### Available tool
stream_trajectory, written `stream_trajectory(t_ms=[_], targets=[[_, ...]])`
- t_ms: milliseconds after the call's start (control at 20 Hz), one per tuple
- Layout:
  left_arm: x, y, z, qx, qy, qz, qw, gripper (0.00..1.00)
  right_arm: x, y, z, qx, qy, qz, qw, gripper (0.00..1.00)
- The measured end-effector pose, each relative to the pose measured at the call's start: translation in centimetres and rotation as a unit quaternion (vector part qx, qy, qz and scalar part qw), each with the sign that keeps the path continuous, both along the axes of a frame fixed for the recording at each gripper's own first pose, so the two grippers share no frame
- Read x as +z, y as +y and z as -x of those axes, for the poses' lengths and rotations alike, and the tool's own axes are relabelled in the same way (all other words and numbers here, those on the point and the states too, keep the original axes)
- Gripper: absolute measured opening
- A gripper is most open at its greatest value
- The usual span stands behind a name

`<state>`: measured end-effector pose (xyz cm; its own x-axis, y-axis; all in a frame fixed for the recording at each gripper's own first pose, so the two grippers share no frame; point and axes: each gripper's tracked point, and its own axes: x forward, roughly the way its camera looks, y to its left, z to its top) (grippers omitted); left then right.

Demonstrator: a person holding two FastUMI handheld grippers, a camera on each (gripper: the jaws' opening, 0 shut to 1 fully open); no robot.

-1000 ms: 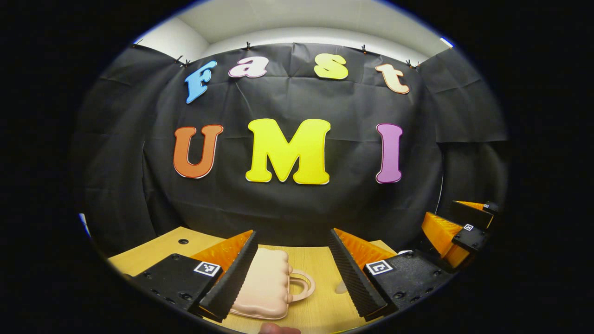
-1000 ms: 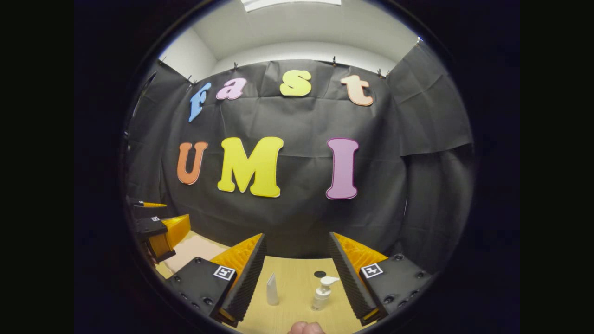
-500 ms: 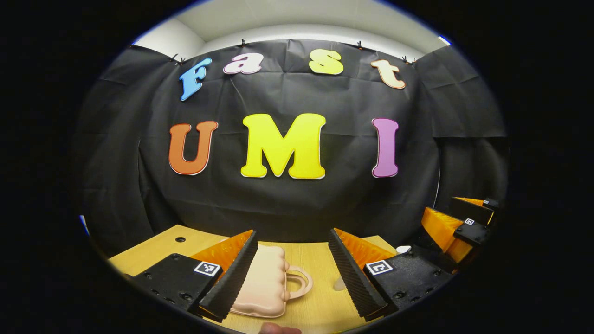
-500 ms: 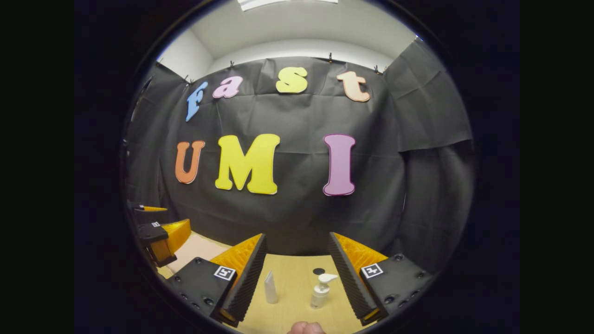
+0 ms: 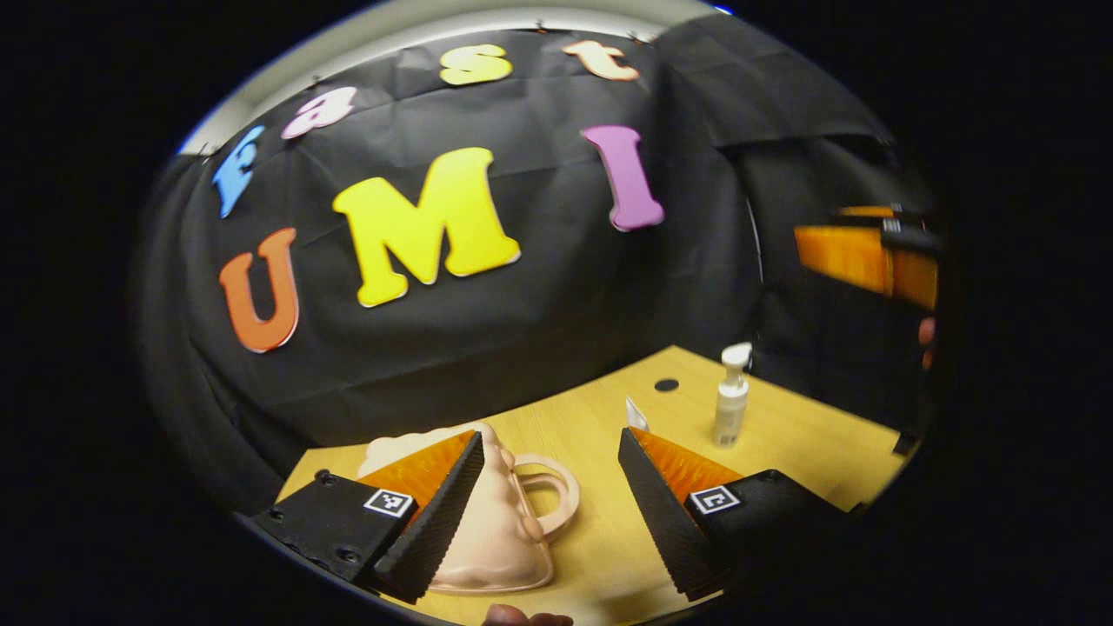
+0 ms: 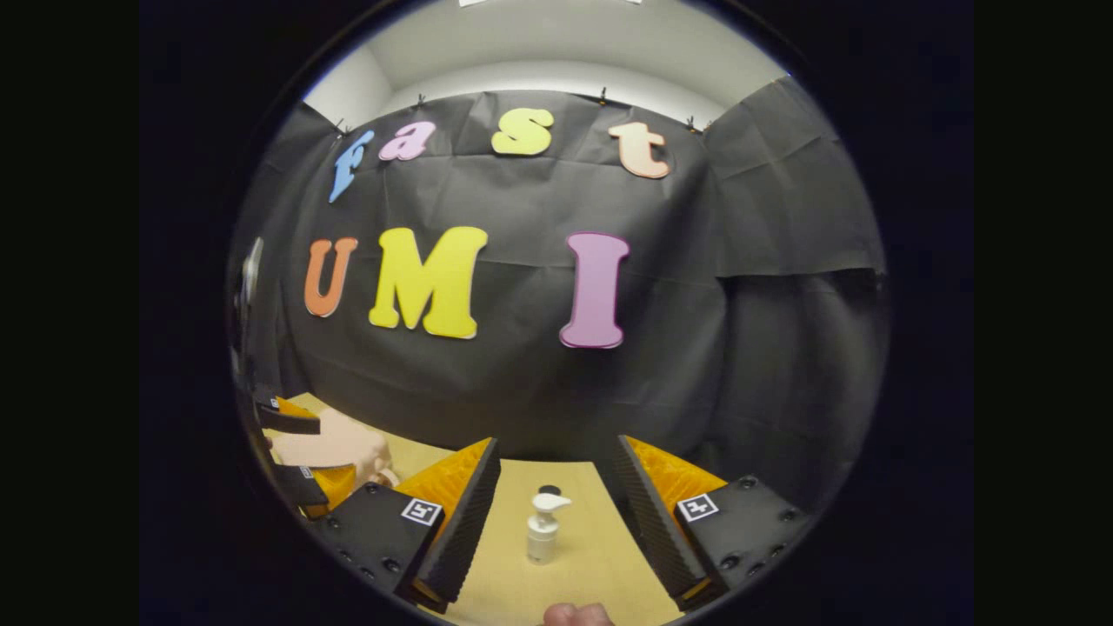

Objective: First open the suitcase, pack the skin care products into it, and then close the suitcase.

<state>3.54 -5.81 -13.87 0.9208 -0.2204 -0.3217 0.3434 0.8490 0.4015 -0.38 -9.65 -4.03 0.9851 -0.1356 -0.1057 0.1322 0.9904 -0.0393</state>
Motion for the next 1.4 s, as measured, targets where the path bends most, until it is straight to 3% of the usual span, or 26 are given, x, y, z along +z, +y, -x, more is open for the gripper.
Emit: stream_trajectory(t_ms=[100, 300, 500, 750, 800, 850, 1050, 1400], targets=[[-4.3, 0.6, -0.9, -0.021, 0.042, -0.081, 0.996, 0.99, -0.8, -2.0, 0.1, -0.019, 0.012, 0.004, 1.0, 0.8], [-9.8, 2.3, -2.3, -0.04, 0.083, -0.23, 0.969, 0.97, -1.5, -4.5, 0.6, -0.039, 0.022, 0.006, 0.999, 0.77], [-13.1, 3.0, -3.2, -0.037, 0.127, -0.287, 0.949, 0.85, -1.9, -5.6, 1.1, -0.047, 0.026, 0.012, 0.998, 0.77], [-14.3, 3.9, -4.6, -0.037, 0.159, -0.335, 0.928, 0.52, -2.6, -6.3, 1.9, -0.06, 0.035, 0.007, 0.998, 0.79], [-14.6, 3.9, -4.6, -0.039, 0.168, -0.333, 0.927, 0.39, -2.8, -6.4, 2.2, -0.062, 0.037, 0.006, 0.997, 0.79], [-14.5, 3.8, -4.6, -0.04, 0.172, -0.332, 0.926, 0.32, -2.9, -6.5, 2.4, -0.065, 0.038, 0.006, 0.997, 0.79], [-13.0, 3.3, -4.4, -0.035, 0.168, -0.309, 0.936, 0.23, -2.8, -6.7, 3.1, -0.075, 0.034, -0.001, 0.997, 0.77], [-6.7, 4.5, -4.5, -0.007, 0.112, -0.214, 0.97, 0.12, -1.9, -5.0, 3.0, -0.07, 0.022, -0.009, 0.997, 0.8]])
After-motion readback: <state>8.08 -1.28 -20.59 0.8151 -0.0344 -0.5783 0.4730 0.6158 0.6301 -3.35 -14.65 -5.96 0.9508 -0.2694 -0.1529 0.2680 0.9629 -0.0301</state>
